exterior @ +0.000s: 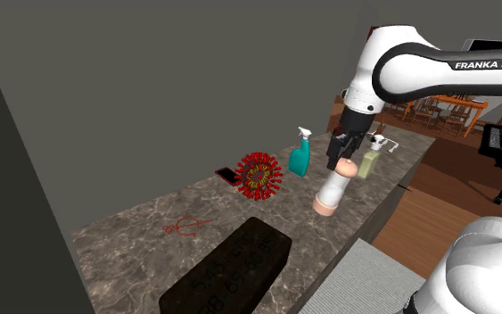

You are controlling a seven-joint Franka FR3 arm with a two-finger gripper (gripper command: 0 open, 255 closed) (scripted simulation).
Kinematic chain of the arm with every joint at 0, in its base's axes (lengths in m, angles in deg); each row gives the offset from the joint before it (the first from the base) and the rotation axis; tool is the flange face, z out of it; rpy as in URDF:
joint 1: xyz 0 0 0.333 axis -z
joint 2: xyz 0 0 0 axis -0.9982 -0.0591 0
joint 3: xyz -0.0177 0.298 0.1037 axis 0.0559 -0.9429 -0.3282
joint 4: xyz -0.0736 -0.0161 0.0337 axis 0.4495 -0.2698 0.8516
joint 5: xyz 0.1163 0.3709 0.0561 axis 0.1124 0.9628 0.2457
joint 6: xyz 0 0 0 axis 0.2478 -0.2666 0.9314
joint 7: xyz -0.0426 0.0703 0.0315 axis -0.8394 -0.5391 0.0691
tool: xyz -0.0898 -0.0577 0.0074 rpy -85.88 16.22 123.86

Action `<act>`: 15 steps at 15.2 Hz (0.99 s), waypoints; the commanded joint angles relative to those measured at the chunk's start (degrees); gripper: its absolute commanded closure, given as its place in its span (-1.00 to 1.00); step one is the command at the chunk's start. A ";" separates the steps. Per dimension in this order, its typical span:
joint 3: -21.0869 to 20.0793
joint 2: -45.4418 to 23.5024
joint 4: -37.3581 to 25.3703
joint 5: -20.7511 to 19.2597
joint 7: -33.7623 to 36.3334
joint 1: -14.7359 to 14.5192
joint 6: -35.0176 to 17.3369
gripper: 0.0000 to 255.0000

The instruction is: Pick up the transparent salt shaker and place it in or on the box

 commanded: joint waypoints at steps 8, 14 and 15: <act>-2.30 -1.29 -6.64 1.31 2.70 -0.96 5.30 1.00; -9.34 -5.21 -12.15 4.86 10.82 -3.48 6.50 1.00; -10.50 -6.07 -13.28 5.32 12.17 -3.81 6.67 1.00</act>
